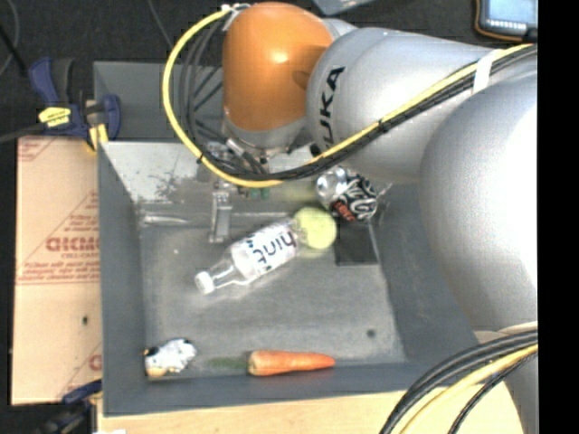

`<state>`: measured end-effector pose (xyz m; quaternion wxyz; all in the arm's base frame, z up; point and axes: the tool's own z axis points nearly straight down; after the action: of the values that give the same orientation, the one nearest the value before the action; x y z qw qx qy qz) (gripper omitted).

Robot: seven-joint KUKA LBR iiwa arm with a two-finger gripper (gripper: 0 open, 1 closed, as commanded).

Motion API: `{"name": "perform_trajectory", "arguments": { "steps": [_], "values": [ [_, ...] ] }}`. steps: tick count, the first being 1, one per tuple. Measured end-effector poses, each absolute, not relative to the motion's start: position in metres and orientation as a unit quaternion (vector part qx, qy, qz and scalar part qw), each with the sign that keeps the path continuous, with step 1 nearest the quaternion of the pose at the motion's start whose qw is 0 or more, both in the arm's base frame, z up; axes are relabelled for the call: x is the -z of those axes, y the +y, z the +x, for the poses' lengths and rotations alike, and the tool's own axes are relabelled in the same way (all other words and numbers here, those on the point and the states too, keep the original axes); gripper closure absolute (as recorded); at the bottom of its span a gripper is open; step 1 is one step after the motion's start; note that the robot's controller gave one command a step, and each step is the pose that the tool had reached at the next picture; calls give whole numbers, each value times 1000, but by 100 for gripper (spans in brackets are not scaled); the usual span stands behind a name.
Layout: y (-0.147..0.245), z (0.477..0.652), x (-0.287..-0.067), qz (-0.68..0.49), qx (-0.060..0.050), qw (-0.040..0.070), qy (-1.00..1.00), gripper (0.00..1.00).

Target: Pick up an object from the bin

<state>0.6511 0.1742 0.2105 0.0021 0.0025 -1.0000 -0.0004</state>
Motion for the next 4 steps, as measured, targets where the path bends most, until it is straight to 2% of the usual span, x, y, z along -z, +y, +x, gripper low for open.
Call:
{"name": "perform_trajectory", "arguments": {
  "steps": [1, 2, 3, 4],
  "values": [
    [173, 652, -216, 1, 1, -2, -1000, 0],
    [124, 606, -161, 178, 0, 2, -984, 0],
    [120, 593, -143, 142, 1, -4, -990, 0],
    [124, 585, -136, 254, 0, 0, -967, 0]
  ]
}}
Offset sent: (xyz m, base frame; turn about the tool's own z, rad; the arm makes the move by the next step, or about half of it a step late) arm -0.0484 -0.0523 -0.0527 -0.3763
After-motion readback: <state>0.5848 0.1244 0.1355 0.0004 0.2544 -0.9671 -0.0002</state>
